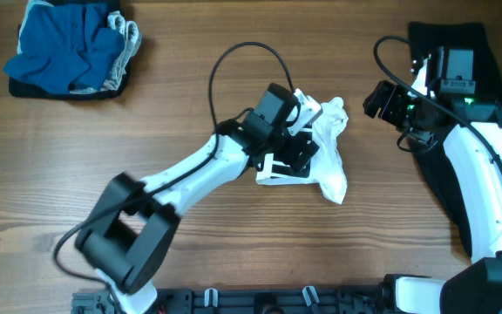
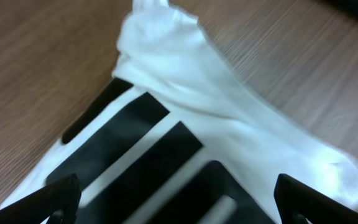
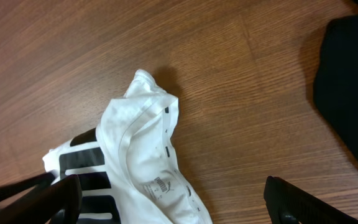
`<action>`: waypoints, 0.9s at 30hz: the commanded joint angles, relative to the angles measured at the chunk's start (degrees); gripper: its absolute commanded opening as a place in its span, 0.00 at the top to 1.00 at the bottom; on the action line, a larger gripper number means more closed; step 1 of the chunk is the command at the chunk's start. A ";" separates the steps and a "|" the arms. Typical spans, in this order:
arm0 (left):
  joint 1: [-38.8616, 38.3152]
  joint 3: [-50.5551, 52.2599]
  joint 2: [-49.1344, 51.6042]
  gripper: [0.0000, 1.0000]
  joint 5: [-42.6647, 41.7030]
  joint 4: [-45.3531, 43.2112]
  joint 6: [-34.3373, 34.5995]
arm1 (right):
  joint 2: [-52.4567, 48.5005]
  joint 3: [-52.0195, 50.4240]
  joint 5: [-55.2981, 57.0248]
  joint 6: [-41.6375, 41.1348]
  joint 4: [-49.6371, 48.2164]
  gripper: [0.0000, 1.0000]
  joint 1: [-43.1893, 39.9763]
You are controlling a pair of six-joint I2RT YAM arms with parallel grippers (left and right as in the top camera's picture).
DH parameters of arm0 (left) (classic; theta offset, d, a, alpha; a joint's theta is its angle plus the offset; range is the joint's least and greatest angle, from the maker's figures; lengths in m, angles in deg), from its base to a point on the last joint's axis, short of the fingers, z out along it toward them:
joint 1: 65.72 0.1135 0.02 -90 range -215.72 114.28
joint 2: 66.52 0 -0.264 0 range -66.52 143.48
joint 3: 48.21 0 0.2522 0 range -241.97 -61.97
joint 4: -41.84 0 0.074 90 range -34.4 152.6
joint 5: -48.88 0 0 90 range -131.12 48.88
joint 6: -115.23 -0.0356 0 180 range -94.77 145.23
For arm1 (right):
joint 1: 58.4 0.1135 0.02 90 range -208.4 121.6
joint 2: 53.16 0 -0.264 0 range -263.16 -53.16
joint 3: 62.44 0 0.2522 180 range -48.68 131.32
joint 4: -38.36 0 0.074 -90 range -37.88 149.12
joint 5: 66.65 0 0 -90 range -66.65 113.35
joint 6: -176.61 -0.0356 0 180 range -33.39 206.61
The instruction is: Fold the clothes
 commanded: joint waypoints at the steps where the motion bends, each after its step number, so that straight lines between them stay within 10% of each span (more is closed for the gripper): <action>1: -0.50 0.04 6.86 0.00 1.29 -3.67 -6.27 | 0.57 0.63 -0.24 1.20 0.07 0.05 -0.20; 20: 17.29 0.04 11.10 0.00 18.29 -0.07 -15.39 | 0.55 0.57 1.05 1.18 -0.20 0.05 -0.17; 27: 24.20 0.04 11.10 0.00 21.51 -1.88 -34.36 | 0.44 0.50 1.05 1.20 -0.52 0.05 -0.17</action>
